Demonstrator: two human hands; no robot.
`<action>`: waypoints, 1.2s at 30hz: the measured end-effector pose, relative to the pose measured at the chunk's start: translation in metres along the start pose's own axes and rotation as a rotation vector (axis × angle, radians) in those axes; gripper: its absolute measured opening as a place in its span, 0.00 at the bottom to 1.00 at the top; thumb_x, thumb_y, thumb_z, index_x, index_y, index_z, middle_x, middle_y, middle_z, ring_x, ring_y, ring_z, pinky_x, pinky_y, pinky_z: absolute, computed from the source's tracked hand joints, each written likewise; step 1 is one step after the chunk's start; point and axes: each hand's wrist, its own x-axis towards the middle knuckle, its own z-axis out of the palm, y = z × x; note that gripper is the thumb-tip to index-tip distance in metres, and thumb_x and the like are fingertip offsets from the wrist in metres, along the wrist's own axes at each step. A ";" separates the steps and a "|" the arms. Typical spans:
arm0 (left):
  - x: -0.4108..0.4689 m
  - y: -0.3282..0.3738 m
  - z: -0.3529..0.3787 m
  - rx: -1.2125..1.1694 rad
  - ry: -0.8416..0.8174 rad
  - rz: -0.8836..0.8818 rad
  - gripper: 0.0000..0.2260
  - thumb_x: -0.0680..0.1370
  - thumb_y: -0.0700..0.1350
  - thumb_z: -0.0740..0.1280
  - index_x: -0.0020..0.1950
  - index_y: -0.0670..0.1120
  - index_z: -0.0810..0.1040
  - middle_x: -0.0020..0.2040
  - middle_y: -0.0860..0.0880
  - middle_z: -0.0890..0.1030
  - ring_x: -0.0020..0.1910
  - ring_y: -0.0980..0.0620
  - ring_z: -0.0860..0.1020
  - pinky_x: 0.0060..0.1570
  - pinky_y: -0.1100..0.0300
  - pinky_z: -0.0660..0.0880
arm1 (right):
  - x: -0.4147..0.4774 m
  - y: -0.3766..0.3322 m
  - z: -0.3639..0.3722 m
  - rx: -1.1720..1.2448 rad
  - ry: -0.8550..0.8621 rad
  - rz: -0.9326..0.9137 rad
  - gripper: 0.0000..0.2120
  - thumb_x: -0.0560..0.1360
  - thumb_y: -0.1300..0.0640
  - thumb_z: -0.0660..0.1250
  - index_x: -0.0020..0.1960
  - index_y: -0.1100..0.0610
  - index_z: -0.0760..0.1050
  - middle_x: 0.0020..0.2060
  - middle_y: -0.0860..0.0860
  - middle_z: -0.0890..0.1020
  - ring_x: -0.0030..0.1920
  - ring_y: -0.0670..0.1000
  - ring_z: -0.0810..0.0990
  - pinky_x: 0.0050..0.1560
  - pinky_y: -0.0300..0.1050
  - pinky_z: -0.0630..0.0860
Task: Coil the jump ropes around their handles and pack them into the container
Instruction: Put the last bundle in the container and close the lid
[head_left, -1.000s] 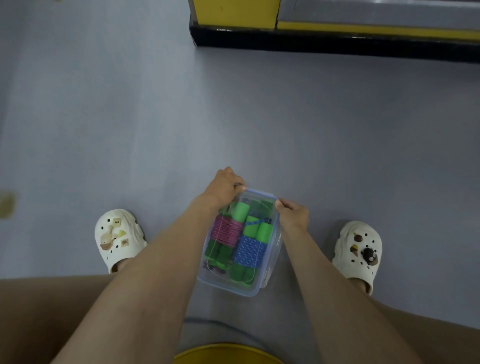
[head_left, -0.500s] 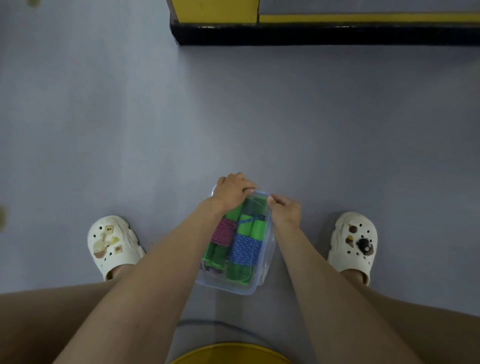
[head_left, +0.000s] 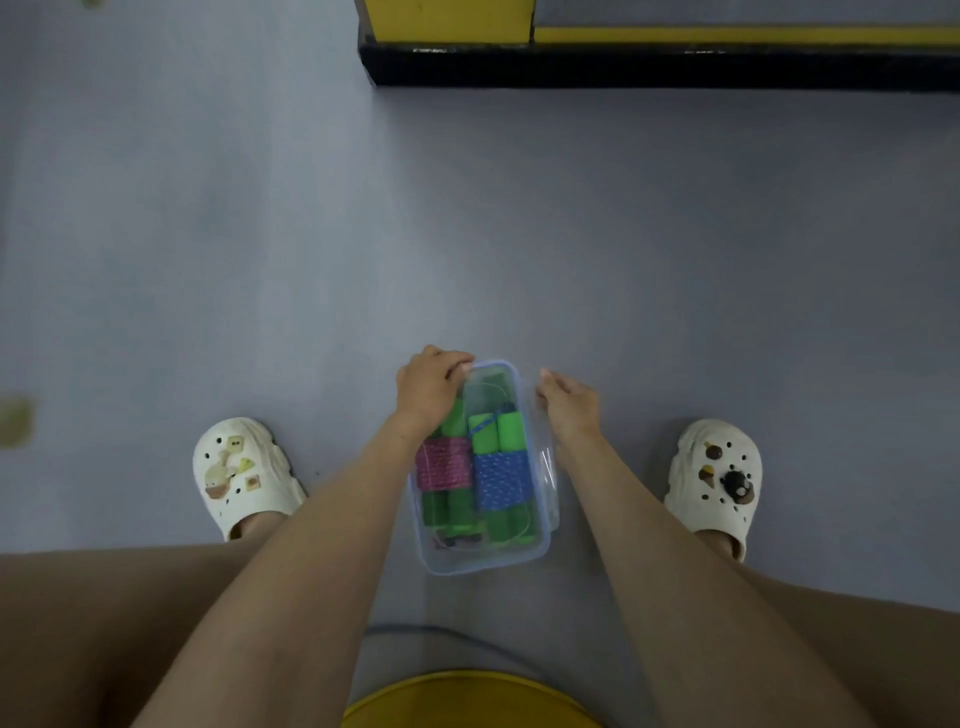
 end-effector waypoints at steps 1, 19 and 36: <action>-0.004 -0.008 -0.004 -0.026 0.034 -0.079 0.13 0.81 0.49 0.60 0.63 0.52 0.79 0.59 0.44 0.78 0.61 0.44 0.74 0.60 0.53 0.67 | -0.001 0.001 0.001 -0.029 0.004 0.004 0.08 0.77 0.59 0.64 0.40 0.55 0.79 0.35 0.52 0.78 0.37 0.48 0.74 0.44 0.42 0.74; -0.015 -0.009 -0.022 -0.444 0.163 -0.698 0.29 0.73 0.62 0.65 0.68 0.47 0.68 0.67 0.43 0.71 0.67 0.40 0.68 0.69 0.40 0.56 | -0.005 0.021 0.020 -0.048 0.085 0.226 0.32 0.73 0.38 0.64 0.70 0.56 0.64 0.67 0.60 0.71 0.65 0.62 0.70 0.66 0.60 0.68; 0.005 0.006 -0.021 -0.410 0.198 -0.893 0.19 0.71 0.54 0.66 0.60 0.50 0.71 0.63 0.44 0.66 0.61 0.42 0.65 0.60 0.48 0.60 | 0.011 0.025 0.034 0.109 0.275 0.366 0.50 0.49 0.32 0.67 0.64 0.59 0.70 0.61 0.59 0.75 0.61 0.62 0.72 0.63 0.59 0.70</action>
